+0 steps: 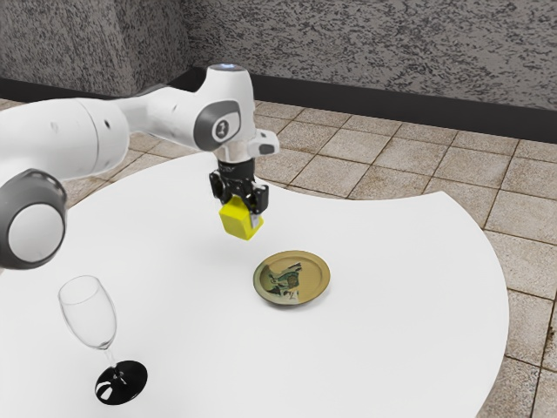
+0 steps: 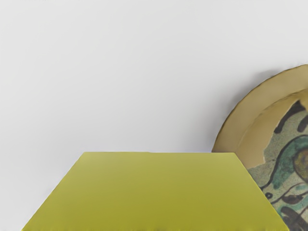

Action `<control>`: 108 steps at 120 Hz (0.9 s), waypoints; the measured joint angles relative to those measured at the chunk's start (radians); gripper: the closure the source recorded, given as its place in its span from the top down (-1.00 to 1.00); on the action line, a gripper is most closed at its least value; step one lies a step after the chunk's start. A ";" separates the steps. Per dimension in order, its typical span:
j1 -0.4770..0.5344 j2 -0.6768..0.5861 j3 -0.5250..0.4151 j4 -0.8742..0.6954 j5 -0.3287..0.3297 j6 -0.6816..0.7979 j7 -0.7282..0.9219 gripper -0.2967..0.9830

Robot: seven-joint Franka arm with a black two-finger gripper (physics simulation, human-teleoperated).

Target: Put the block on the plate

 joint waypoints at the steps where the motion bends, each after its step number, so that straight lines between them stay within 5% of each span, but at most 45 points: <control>1: -0.004 -0.004 0.000 -0.002 -0.001 -0.001 0.000 0.12; 51: -0.173 -0.073 0.041 -0.081 -0.016 -0.044 -0.003 0.12; 108: -0.189 0.035 0.035 -0.027 -0.024 -0.040 -0.001 0.12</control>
